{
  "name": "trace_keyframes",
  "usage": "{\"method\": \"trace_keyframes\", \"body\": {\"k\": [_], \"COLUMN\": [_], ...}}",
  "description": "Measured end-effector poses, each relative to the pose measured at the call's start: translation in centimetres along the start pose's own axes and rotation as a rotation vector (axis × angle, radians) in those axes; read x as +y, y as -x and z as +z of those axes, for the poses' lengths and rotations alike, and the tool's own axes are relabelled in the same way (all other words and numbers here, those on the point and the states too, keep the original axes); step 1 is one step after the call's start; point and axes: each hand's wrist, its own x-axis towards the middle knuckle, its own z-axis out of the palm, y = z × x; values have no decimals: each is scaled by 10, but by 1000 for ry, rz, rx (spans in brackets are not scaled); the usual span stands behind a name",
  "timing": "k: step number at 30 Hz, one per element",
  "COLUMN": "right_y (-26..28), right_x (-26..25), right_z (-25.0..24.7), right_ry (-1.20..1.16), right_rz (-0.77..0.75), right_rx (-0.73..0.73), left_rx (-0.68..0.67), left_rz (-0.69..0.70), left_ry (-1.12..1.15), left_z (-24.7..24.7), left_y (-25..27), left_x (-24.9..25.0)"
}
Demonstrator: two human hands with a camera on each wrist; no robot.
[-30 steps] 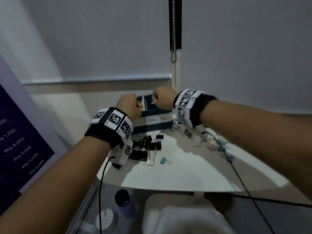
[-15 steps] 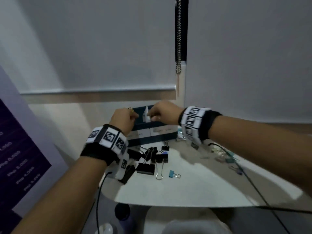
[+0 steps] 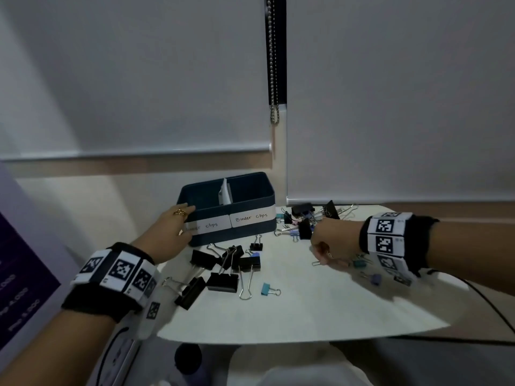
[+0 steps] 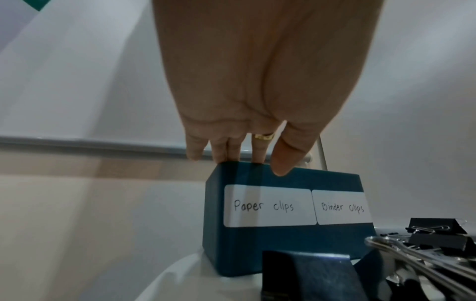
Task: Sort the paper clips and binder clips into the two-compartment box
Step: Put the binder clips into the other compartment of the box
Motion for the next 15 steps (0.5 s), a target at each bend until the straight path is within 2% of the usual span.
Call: {"method": "trace_keyframes", "body": {"k": [2,4,9,11,13,15], "right_y": [0,-6,-50,-73,-92,-98], "right_x": [-8,-21,-81,-103,-114,-114], "right_z": [-4,-16,-75,-88,-90,-85], "right_ry": [61,74,-263,-357,-397,-373], "right_rz": [-28,-65,-211,-220,-196,-192], "right_rx": [-62,-9,499,611,578,506], "left_rx": [6,-3,2,-7,1,64], "left_rz": [-4,3,-1,-5,-11,-12], "left_ry": [30,50,85,118,152,169], "left_z": [2,2,4,3,-1,-2], "left_y": [4,6,6,8,14,25], "left_x": [-3,-3,2,6,13,23]}}
